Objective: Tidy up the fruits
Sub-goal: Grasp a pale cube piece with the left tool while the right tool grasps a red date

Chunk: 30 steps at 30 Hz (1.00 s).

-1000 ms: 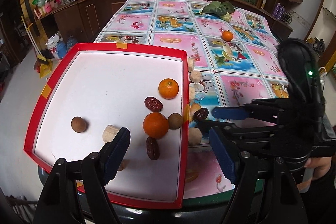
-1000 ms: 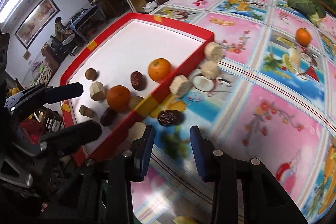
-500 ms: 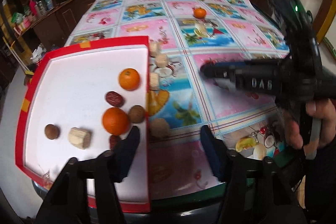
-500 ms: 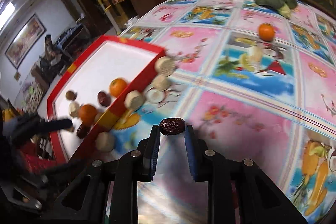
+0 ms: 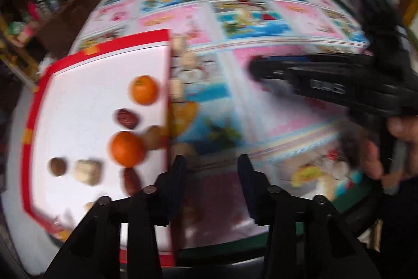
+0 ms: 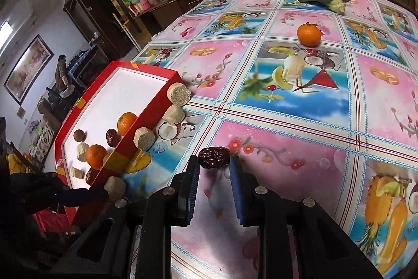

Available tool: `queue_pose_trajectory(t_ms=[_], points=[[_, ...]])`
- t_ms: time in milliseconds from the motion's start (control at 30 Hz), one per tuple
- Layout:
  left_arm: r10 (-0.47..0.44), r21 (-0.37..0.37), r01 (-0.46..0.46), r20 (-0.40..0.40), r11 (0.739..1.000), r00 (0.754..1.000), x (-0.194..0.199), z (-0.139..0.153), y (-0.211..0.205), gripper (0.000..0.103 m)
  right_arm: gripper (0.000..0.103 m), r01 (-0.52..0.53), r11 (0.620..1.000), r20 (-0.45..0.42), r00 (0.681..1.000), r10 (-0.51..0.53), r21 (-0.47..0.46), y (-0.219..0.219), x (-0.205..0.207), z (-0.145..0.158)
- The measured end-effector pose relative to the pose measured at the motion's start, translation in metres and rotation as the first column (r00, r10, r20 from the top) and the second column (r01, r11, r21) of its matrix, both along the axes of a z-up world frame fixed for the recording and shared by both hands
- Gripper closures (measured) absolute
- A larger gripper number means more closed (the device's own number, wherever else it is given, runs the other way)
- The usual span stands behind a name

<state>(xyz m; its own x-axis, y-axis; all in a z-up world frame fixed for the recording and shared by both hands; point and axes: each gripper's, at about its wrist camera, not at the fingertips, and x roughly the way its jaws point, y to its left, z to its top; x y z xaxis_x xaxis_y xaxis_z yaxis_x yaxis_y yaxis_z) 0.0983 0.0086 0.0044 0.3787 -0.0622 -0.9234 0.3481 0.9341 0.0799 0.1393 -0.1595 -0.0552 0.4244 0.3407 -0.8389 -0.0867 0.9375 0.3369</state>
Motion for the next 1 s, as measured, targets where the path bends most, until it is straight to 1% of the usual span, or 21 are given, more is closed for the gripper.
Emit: queue_pose_trajectory(t_ms=[33, 167, 233, 300, 333, 367, 400, 433, 567, 633, 733, 800, 833, 900, 1000], points=[[0.014, 0.011, -0.014, 0.004, 1.0, 1.0, 0.002, -0.001, 0.003, 0.063, 0.079, -0.001, 1.0, 0.003, 1.0, 0.001, -0.003, 0.001, 0.0, 0.001], [0.054, 0.046, -0.053, -0.022, 0.998, 0.998, 0.012, -0.014, 0.009, 0.062, 0.079, -0.009, 1.0, 0.015, 1.0, 0.009, -0.001, 0.002, -0.003, 0.004], [0.068, 0.04, -0.067, -0.022, 0.997, 0.997, 0.016, -0.015, 0.007, 0.06, 0.079, -0.007, 1.0, 0.017, 1.0, 0.007, 0.001, 0.002, -0.004, 0.004], [0.056, 0.044, -0.056, -0.005, 0.997, 0.998, 0.02, -0.016, -0.001, 0.059, 0.079, -0.006, 1.0, 0.021, 1.0, 0.006, 0.002, 0.001, -0.005, 0.005], [0.054, 0.056, -0.054, 0.004, 0.997, 0.999, 0.021, -0.017, -0.006, 0.063, 0.079, -0.006, 1.0, 0.022, 1.0, 0.006, 0.002, 0.002, -0.005, 0.005], [0.053, 0.073, -0.054, 0.003, 0.996, 0.999, 0.023, -0.019, -0.009, 0.076, 0.079, -0.007, 1.0, 0.023, 1.0, 0.007, 0.0, 0.002, -0.006, 0.005], [0.058, 0.103, -0.058, 0.002, 0.993, 0.998, 0.025, -0.023, -0.013, 0.079, 0.079, -0.007, 1.0, 0.025, 1.0, 0.007, -0.004, 0.002, -0.006, 0.006], [0.061, 0.115, -0.061, 0.004, 0.991, 0.998, 0.025, -0.024, -0.015, 0.079, 0.079, -0.007, 1.0, 0.025, 1.0, 0.007, -0.006, 0.002, -0.006, 0.006], [0.061, 0.108, -0.062, 0.02, 0.992, 0.998, 0.02, -0.022, -0.012, 0.079, 0.079, -0.009, 1.0, 0.025, 1.0, 0.009, -0.006, 0.002, -0.007, 0.005], [0.06, 0.091, -0.063, 0.026, 0.994, 0.998, 0.015, -0.02, -0.007, 0.08, 0.079, -0.011, 1.0, 0.027, 1.0, 0.011, -0.006, 0.003, -0.008, 0.006], [0.072, -0.005, -0.072, 0.03, 0.997, 0.997, 0.006, -0.008, 0.006, 0.08, 0.079, -0.023, 1.0, 0.029, 0.999, 0.023, -0.002, 0.005, -0.008, 0.007], [0.089, -0.058, -0.086, 0.058, 0.995, 0.994, -0.001, 0.007, 0.023, 0.08, 0.079, -0.027, 1.0, 0.022, 0.999, 0.027, 0.002, 0.009, -0.009, 0.009], [0.115, -0.083, -0.108, 0.085, 0.991, 0.99, -0.005, 0.018, 0.036, 0.08, 0.079, -0.034, 0.999, 0.025, 0.999, 0.034, 0.001, 0.013, -0.01, 0.014], [0.161, -0.112, -0.148, 0.116, 0.983, 0.98, -0.009, 0.031, 0.062, 0.08, 0.079, -0.06, 0.998, 0.032, 0.998, 0.06, -0.01, 0.026, -0.014, 0.024], [0.241, -0.143, -0.222, 0.134, 0.964, 0.961, -0.01, 0.045, 0.105, 0.08, 0.079, -0.121, 0.992, 0.051, 0.991, 0.123, -0.035, 0.055, -0.017, 0.041]])
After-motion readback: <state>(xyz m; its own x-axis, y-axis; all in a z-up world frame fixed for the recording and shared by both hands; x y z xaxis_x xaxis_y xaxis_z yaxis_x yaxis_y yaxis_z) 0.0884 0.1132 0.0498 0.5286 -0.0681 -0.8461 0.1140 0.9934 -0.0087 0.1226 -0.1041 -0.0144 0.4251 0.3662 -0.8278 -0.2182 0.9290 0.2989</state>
